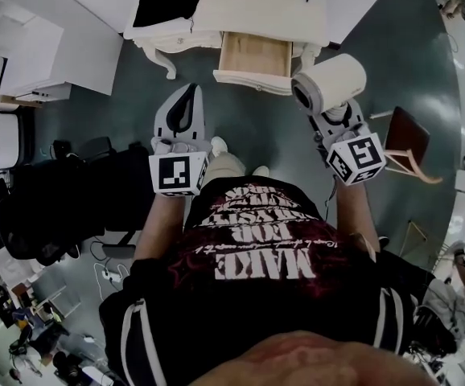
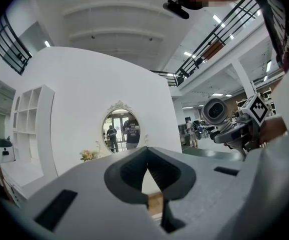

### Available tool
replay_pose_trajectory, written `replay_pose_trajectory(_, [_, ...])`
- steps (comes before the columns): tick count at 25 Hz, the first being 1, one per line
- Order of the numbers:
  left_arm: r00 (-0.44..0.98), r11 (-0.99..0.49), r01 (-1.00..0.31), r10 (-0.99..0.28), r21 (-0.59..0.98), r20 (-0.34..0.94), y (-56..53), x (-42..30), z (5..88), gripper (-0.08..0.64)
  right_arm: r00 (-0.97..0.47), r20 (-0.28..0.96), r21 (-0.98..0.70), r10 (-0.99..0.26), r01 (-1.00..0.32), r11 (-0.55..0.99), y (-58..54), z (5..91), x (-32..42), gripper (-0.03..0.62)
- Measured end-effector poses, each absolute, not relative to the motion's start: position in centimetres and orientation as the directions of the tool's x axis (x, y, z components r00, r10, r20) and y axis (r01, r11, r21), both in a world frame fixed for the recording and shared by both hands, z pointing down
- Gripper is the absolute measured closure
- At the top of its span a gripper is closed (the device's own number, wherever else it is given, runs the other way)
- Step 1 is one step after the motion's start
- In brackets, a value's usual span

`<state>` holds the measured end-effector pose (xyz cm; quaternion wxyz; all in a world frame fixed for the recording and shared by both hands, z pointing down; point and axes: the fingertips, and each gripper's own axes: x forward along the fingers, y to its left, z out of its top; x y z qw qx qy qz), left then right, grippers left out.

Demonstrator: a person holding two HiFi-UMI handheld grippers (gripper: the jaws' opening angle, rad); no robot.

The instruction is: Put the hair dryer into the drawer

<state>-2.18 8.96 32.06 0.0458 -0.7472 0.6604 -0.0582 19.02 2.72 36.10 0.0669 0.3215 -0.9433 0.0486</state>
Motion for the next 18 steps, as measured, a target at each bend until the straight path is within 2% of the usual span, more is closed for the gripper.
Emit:
replay_pose_trajectory(9, [0.192,-0.193,-0.961,-0.981,-0.196,0.024,7.4,-1.8,31.8,0.558,-0.755,0.140,-0.052,-0.641,-0.652,0.756,1.6,36.1,18.8,0.402])
replay_pose_trajectory(18, [0.238,-0.240,-0.959,-0.971,-0.150,0.029,3.2,-3.5,32.5,0.558,-0.731,0.170,-0.041,-0.661,-0.675,0.736,-0.9,35.9,17.1,0.403])
